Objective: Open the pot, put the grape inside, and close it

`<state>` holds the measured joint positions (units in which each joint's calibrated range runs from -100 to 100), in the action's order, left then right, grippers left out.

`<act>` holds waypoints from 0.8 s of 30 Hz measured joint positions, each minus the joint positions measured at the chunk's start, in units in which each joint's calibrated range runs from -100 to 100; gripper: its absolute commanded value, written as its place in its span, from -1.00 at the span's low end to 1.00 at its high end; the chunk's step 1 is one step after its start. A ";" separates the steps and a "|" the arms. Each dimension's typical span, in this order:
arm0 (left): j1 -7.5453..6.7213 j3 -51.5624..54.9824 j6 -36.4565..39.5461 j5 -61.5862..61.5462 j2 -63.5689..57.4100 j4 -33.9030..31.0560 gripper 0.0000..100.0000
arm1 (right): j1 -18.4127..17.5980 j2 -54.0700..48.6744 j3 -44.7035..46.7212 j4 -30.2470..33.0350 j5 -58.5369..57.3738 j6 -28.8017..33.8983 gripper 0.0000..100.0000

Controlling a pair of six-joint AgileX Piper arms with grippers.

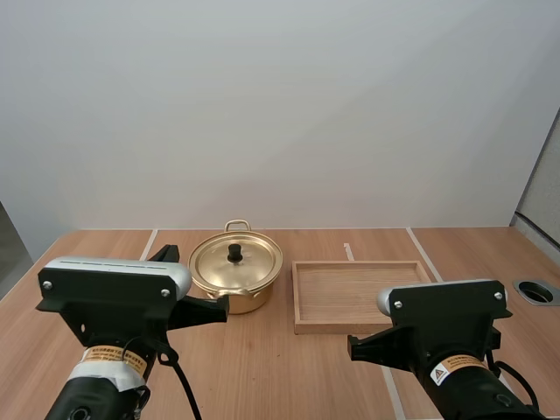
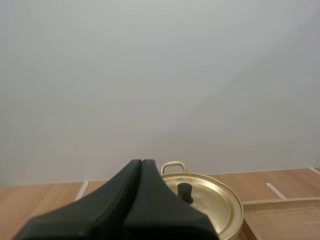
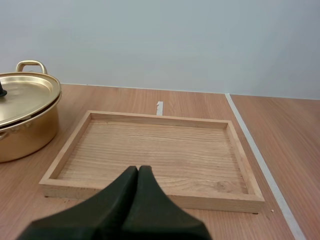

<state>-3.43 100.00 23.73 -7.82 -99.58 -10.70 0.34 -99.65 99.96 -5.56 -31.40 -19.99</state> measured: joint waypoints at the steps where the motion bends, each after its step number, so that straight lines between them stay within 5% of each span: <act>1: 0.00 0.00 -0.43 -1.73 0.00 0.87 -1.00 | 0.00 0.00 0.00 0.00 0.00 0.00 -1.00; 16: 0.14 0.00 -2.85 -21.80 0.00 1.96 -1.00 | 0.00 0.00 0.00 0.00 0.00 0.10 -1.00; 24: 3.26 0.00 -2.92 -22.98 0.00 1.84 -1.00 | 0.00 0.00 0.00 0.00 0.00 0.10 -1.00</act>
<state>-0.17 100.00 20.81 -30.80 -99.58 -8.85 0.34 -99.65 99.96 -5.56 -31.40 -19.90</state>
